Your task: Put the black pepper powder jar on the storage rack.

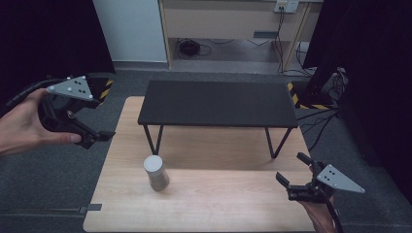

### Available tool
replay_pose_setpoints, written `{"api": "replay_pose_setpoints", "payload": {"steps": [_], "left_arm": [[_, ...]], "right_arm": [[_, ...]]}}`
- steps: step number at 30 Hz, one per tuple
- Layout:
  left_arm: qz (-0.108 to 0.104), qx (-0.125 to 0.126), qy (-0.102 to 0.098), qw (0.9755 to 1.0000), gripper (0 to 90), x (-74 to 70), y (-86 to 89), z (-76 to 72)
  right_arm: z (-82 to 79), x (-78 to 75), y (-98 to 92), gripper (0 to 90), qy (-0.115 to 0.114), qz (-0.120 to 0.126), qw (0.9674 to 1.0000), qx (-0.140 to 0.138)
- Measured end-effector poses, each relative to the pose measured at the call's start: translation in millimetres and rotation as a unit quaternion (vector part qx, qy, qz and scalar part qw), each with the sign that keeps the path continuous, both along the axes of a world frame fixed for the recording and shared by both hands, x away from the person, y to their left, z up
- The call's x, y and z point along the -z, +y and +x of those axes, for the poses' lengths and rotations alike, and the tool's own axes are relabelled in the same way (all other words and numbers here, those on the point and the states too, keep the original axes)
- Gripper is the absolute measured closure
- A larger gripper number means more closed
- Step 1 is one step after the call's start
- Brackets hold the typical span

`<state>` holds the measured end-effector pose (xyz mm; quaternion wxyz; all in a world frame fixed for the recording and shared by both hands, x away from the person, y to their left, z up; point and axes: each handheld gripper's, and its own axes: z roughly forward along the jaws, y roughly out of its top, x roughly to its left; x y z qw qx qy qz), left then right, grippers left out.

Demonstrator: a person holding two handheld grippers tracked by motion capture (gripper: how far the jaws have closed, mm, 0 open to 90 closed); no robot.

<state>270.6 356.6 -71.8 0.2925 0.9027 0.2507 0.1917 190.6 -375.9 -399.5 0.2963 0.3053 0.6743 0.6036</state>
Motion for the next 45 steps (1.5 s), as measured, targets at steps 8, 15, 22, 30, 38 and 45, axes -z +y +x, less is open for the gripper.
{"api": "replay_pose_setpoints", "payload": {"steps": [8, 15, 22, 30, 38, 45], "left_arm": [[0.005, 0.001, 0.008, 1.0, 3.4, 1.7, -4.0, 2.9], [0.01, 0.004, 0.016, 0.9998, 3.3, 7.5, -8.2, 9.5], [0.016, 0.01, 0.028, 0.9994, 3.4, 22.5, -16.0, 20.9], [0.032, 0.016, 0.048, 0.9982, 3.6, 44.6, -27.7, 36.9], [0.042, 0.021, 0.068, 0.9966, 3.7, 72.2, -40.4, 53.0], [0.071, 0.023, 0.089, 0.9932, 4.2, 105.8, -61.7, 69.2]], "right_arm": [[3.3, -0.8, 0.3, 0.4, 0.008, -0.004, 0.9999, -0.006], [2.8, -0.7, 0.1, 0.5, 0.006, -0.004, 1.0, -0.005], [3.5, -0.7, 0.2, 0.7, 0.01, -0.004, 0.9999, -0.004], [4.6, -1.1, 0.4, 1.0, 0.014, -0.006, 0.9999, -0.007], [4.5, -0.7, -0.3, 1.0, 0.013, -0.004, 0.9999, -0.006], [4.5, -0.5, -0.9, 1.1, 0.011, -0.002, 0.9999, -0.005]]}}
